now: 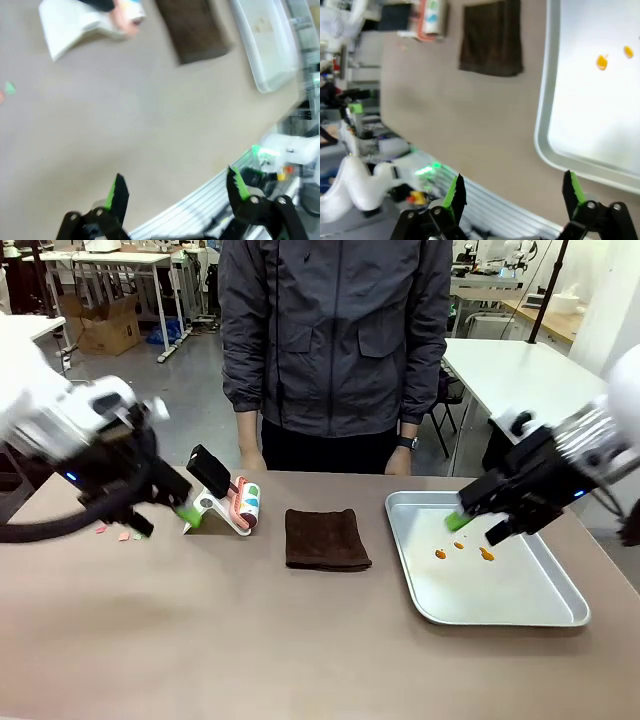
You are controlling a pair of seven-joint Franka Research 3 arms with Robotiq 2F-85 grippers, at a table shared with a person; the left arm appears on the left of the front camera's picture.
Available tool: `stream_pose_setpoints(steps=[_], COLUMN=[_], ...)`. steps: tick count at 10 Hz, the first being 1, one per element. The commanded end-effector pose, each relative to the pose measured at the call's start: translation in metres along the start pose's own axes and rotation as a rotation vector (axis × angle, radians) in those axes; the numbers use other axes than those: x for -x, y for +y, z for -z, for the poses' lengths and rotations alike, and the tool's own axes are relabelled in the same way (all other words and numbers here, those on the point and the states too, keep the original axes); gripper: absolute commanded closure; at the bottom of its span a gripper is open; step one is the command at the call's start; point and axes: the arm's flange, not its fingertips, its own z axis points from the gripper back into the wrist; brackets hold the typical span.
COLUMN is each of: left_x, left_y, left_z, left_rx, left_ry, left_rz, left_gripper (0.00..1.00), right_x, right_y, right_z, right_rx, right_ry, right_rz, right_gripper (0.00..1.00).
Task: Clean the surface of the table.
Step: Hold the Lint Roller with your left hand and the towel with your right hand.
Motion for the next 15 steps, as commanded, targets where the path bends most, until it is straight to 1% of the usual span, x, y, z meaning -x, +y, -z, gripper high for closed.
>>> stream_pose_setpoints(steps=[1, 2, 3, 5, 6, 7, 8, 10, 12, 13, 14, 15], left_x=[0.025, 0.037, 0.045, 0.066, 0.080, 0.091, 0.104, 0.114, 0.114, 0.112, 0.112, 0.091], left_y=[0.032, 0.051, 0.078, 0.142, 0.179, 0.197, 0.215, 0.233, 0.235, 0.231, 0.223, 0.265], left_z=[-0.057, -0.085, -0.103, -0.140, -0.149, -0.144, -0.137, -0.120, -0.106, -0.104, -0.102, -0.131], left_rx=[0.167, 0.213, 0.252, 0.319, 0.384, 0.433, 0.480, 0.514, 0.552, 0.522, 0.479, 0.537], left_ry=[-0.142, -0.196, -0.230, -0.340, -0.438, -0.526, -0.580, -0.614, -0.632, -0.642, -0.663, -0.613], left_rz=[0.004, -0.004, -0.065, -0.194, -0.319, -0.450, -0.509, -0.603, -0.648, -0.645, -0.599, -0.679], left_gripper=[0.00, 0.00, 0.00, 0.00, 0.00, 0.00, 0.00, 0.00, 0.00, 0.00, 0.00, 0.00], right_x=[0.062, 0.077, 0.089, 0.108, 0.120, 0.132, 0.142, 0.156, 0.160, 0.158, 0.148, 0.148], right_y=[-0.047, -0.075, -0.103, -0.162, -0.189, -0.209, -0.226, -0.248, -0.253, -0.253, -0.295, -0.295], right_z=[-0.039, -0.060, -0.074, -0.095, -0.102, -0.105, -0.105, -0.101, -0.097, -0.096, -0.130, -0.130], right_rx=[-0.182, -0.334, -0.412, -0.563, -0.630, -0.669, -0.689, -0.694, -0.680, -0.658, -0.683, -0.683], right_ry=[-0.131, -0.166, -0.217, -0.305, -0.363, -0.413, -0.443, -0.478, -0.488, -0.486, -0.459, -0.459], right_rz=[0.059, 0.070, 0.118, 0.215, 0.248, 0.284, 0.335, 0.397, 0.427, 0.432, 0.447, 0.447], right_gripper=[0.00, 0.00, 0.00, 0.00, 0.00, 0.00, 0.00, 0.00, 0.00, 0.00, 0.00, 0.00])
